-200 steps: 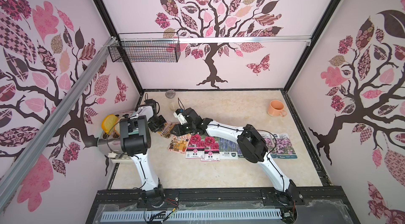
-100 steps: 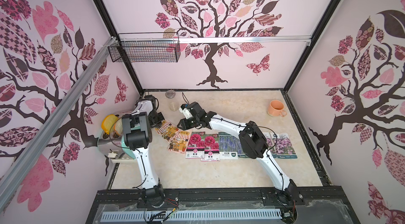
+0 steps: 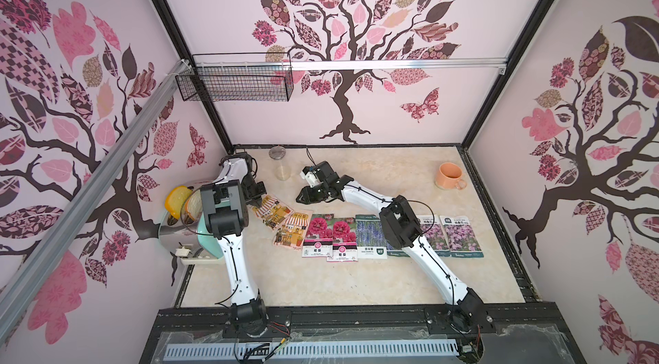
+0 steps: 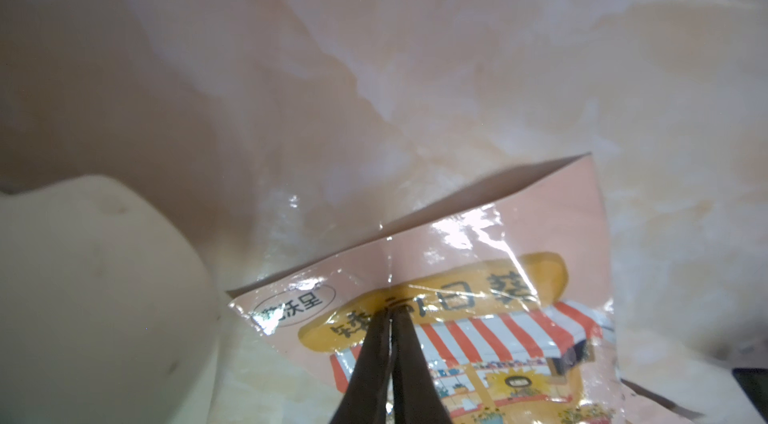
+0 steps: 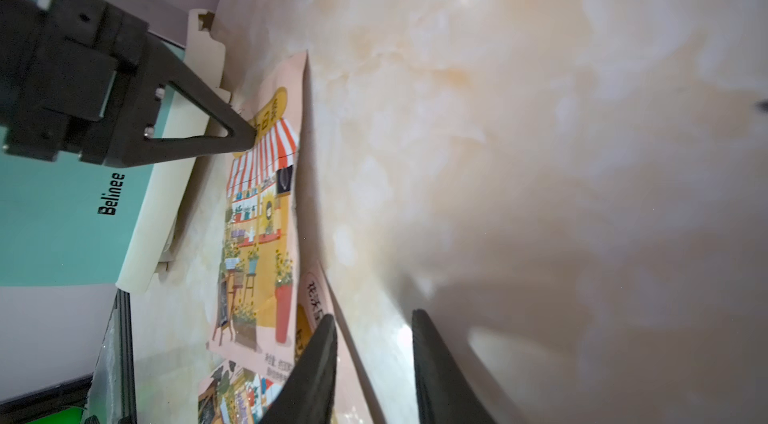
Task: Arrange the seed packets in a row
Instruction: Adjust the seed packets at the center of the board.
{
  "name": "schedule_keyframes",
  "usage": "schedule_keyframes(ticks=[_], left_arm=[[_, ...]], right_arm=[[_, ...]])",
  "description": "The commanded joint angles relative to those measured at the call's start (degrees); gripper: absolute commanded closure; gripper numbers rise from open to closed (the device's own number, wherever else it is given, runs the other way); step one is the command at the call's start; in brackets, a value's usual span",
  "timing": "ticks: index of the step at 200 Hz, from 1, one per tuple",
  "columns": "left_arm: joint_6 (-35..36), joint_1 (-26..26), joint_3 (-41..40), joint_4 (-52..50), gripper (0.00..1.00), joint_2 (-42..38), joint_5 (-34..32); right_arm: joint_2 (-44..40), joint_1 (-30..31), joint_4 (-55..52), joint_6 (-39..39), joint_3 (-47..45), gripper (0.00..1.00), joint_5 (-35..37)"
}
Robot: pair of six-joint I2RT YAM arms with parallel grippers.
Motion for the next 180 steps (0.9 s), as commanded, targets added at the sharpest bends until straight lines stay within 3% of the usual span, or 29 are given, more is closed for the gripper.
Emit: schedule_keyframes(ticks=[1,52,91,134,180], left_arm=[[1.9,0.4,-1.1,-1.2,0.92,4.8,-1.7],[3.7,0.6,1.4,-2.9,0.92,5.1,-3.5],[4.0,0.6,2.3,-2.8,0.93,5.4,-4.2],[6.1,0.1,-1.4,0.0,0.97,0.6,-15.5],[7.7,-1.8,-3.8,0.6,0.98,-2.4,-18.8]], right_arm=[[2.4,1.7,-2.3,0.9,3.8,0.67,-2.2],[4.8,3.9,0.2,3.1,5.2,0.67,-4.9],[4.9,5.7,-2.2,0.6,7.5,0.66,-4.0],[3.6,7.0,-5.8,-3.8,8.1,0.65,-1.2],[0.8,8.7,-8.6,-6.9,8.1,0.63,0.4]])
